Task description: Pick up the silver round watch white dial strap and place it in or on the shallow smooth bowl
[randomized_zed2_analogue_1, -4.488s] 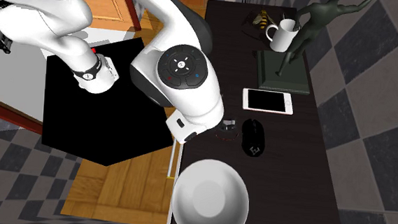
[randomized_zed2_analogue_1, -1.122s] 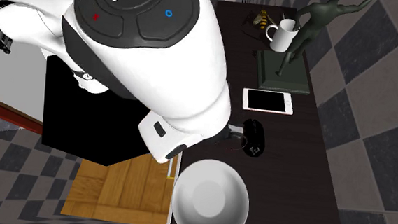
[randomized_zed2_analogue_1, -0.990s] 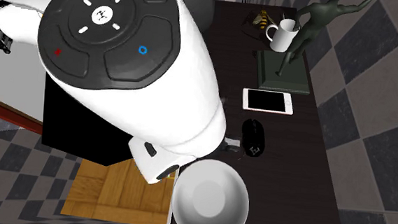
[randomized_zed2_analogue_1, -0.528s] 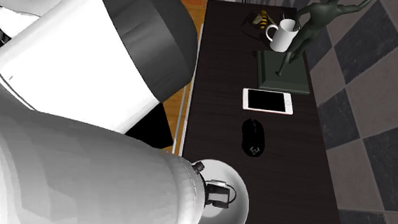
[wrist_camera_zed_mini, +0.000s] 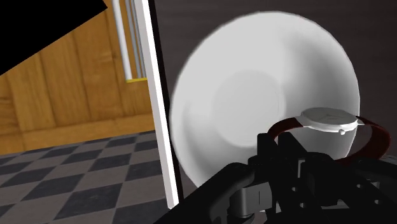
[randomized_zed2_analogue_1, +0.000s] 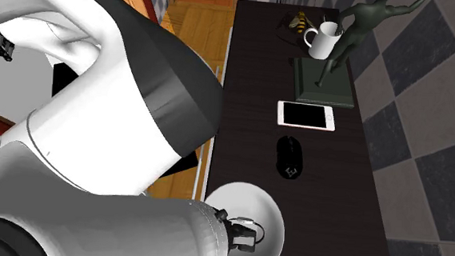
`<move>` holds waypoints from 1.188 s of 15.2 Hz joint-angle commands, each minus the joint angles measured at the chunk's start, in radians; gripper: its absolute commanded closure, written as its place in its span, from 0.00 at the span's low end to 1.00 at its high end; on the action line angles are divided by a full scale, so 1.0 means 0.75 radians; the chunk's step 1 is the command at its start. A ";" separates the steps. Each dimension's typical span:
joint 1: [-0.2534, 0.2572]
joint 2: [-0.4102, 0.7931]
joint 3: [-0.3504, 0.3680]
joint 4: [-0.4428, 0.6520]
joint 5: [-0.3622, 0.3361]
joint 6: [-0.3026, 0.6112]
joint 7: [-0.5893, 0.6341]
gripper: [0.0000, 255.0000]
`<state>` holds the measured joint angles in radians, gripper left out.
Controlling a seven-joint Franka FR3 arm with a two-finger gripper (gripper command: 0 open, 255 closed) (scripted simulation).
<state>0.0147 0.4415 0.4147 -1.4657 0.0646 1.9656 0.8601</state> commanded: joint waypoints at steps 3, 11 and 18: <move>-0.001 0.011 -0.002 -0.057 -0.001 0.067 -0.009 1.00; -0.001 0.039 -0.007 -0.125 -0.006 0.161 -0.021 1.00; -0.001 0.039 -0.007 -0.125 -0.006 0.161 -0.021 0.00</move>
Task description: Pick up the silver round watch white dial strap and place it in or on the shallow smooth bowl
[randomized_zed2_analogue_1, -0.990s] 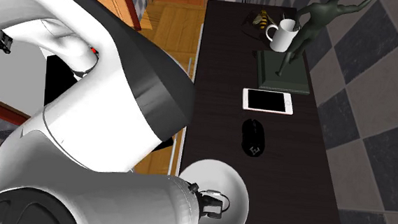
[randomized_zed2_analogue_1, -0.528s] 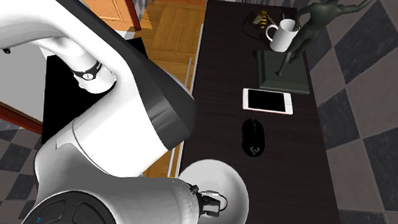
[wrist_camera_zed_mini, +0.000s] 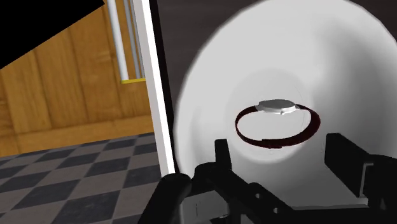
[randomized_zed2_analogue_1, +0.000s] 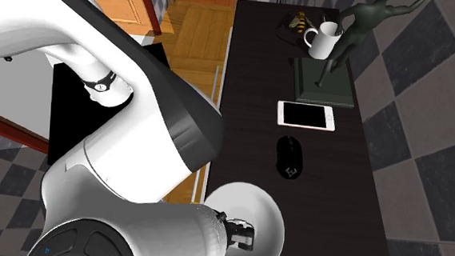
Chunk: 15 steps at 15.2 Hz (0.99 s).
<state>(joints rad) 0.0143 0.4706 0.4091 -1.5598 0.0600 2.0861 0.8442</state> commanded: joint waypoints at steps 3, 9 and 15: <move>0.000 0.000 0.000 0.000 0.000 0.000 0.000 0.00; -0.026 -0.058 0.005 0.083 0.018 -0.142 -0.010 0.00; -0.026 -0.058 0.005 0.083 0.018 -0.142 -0.010 0.00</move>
<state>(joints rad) -0.0049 0.4270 0.4125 -1.4977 0.0736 1.9801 0.8371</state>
